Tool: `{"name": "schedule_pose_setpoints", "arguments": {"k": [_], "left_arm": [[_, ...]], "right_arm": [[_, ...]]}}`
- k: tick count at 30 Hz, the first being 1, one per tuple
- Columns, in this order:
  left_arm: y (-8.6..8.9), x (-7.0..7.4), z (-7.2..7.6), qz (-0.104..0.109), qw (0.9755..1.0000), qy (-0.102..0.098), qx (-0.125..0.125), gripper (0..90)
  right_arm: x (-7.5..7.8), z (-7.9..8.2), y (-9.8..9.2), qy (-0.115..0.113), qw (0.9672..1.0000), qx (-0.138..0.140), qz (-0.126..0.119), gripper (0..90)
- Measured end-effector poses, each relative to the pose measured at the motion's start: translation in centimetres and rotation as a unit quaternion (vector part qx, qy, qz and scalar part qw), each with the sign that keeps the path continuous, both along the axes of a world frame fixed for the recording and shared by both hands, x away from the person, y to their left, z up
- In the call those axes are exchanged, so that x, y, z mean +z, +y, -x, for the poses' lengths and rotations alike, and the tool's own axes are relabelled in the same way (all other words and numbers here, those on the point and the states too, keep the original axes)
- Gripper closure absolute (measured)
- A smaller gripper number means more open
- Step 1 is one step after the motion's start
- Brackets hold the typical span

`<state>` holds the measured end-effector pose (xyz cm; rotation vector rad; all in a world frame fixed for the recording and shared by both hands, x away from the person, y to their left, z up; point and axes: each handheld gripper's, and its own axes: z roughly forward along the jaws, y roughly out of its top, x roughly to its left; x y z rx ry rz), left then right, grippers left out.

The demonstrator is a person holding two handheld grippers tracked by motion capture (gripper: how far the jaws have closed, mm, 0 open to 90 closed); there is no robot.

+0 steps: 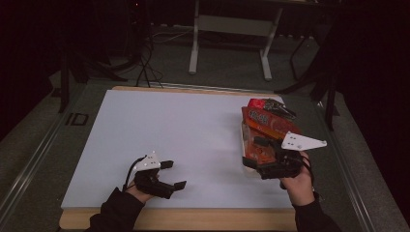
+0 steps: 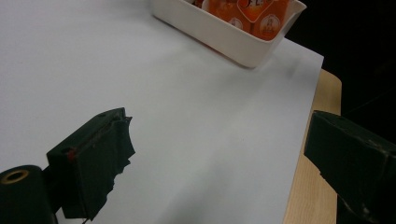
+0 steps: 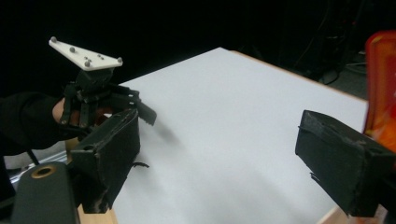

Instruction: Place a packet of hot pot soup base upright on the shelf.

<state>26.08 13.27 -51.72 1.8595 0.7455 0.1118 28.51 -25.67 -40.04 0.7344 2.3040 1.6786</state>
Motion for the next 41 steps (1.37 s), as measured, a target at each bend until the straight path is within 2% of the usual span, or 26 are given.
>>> {"name": "schedule_pose_setpoints", "arguments": {"k": [8, 22, 28, 35, 41], "left_arm": [[0.0, 0.0, 0.0, 0.000, 1.0000, -0.001, -0.001, 6.9], [0.2, 0.1, 0.0, 0.002, 1.0000, -0.004, -0.002, 6.9], [0.1, 0.0, 0.1, 0.002, 1.0000, -0.003, -0.003, 6.9], [0.1, 0.0, 0.1, 0.002, 1.0000, -0.004, -0.004, 6.9], [0.0, -0.1, 0.1, 0.001, 1.0000, -0.006, -0.006, 6.9]], "right_arm": [[-2.3, 0.0, 0.6, 0.016, 0.9997, 0.015, 0.010, 13.8], [-5.1, 1.1, 1.0, 0.028, 0.9977, 0.034, 0.052, 13.8], [-6.0, 1.5, 0.7, 0.036, 0.9971, 0.039, 0.055, 13.8], [-6.9, 1.5, 0.7, 0.037, 0.9952, 0.041, 0.081, 14.0], [-7.0, 1.4, 0.6, 0.037, 0.9951, 0.040, 0.083, 14.1]]}}
